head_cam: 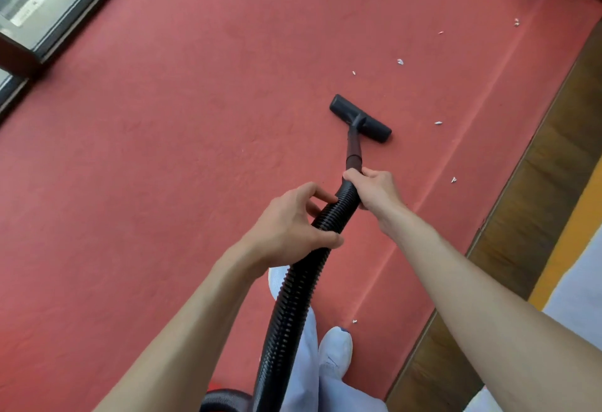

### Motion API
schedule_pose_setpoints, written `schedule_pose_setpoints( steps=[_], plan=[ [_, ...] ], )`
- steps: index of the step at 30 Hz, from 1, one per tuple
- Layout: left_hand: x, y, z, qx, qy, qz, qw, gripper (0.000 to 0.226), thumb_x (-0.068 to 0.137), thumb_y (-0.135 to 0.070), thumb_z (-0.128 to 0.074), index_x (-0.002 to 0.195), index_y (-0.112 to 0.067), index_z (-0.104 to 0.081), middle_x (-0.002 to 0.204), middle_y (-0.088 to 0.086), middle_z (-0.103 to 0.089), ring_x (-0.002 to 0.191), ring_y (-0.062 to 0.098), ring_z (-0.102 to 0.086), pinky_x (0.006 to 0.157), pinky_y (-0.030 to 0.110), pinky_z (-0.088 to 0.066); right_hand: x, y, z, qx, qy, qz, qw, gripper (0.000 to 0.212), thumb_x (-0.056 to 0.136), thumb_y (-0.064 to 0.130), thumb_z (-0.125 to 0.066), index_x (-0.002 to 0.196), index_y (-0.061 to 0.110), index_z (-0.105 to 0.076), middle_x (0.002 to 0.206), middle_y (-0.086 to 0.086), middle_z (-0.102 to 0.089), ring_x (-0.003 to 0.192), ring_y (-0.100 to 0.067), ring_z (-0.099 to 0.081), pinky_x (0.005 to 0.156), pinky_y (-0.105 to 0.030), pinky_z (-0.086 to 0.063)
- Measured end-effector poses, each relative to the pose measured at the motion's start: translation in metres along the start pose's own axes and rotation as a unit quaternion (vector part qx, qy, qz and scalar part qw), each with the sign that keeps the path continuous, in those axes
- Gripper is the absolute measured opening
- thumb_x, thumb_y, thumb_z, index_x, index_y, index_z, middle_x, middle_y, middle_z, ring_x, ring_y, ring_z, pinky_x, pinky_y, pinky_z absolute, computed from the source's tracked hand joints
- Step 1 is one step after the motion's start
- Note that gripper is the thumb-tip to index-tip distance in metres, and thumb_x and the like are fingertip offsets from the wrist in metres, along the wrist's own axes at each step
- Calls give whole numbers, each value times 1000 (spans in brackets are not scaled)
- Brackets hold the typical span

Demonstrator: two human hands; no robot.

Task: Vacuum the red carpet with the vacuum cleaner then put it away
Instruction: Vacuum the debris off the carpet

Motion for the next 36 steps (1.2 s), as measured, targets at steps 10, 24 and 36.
schedule_pose_setpoints(
  steps=[10, 24, 36],
  plan=[
    [42, -34, 9, 2, 43, -71, 997, 48, 67, -13, -86, 107, -35, -72, 99, -12, -68, 60, 11, -61, 62, 22, -52, 9, 30, 47, 73, -116, 11, 991, 18, 71, 32, -62, 63, 17, -60, 58, 5, -43, 60, -19, -39, 59, -31, -34],
    [71, -116, -78, 113, 212, -102, 965, 50, 67, -9, -86, 109, -33, -74, 95, -21, -71, 68, 22, -68, 60, 19, -52, -21, -46, 170, 181, -194, -56, 963, 31, 83, 22, -65, 99, -4, -67, 72, 0, -50, 66, -14, -43, 63, -28, -34],
    [105, -142, -162, 191, 204, -87, 956, 49, 65, -11, -84, 109, -31, -73, 97, -13, -69, 56, 6, -62, 54, 14, -48, 2, -98, 215, 212, -224, -126, 943, 24, 85, 21, -65, 100, 3, -70, 86, -3, -73, 74, -21, -63, 69, -32, -50]
  ],
)
Point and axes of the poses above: each hand's wrist, its own x-axis towards the middle knuckle, its own z-axis out of the back of the hand, y = z × x, the point moved 2 cm from there along x, towards the middle knuckle
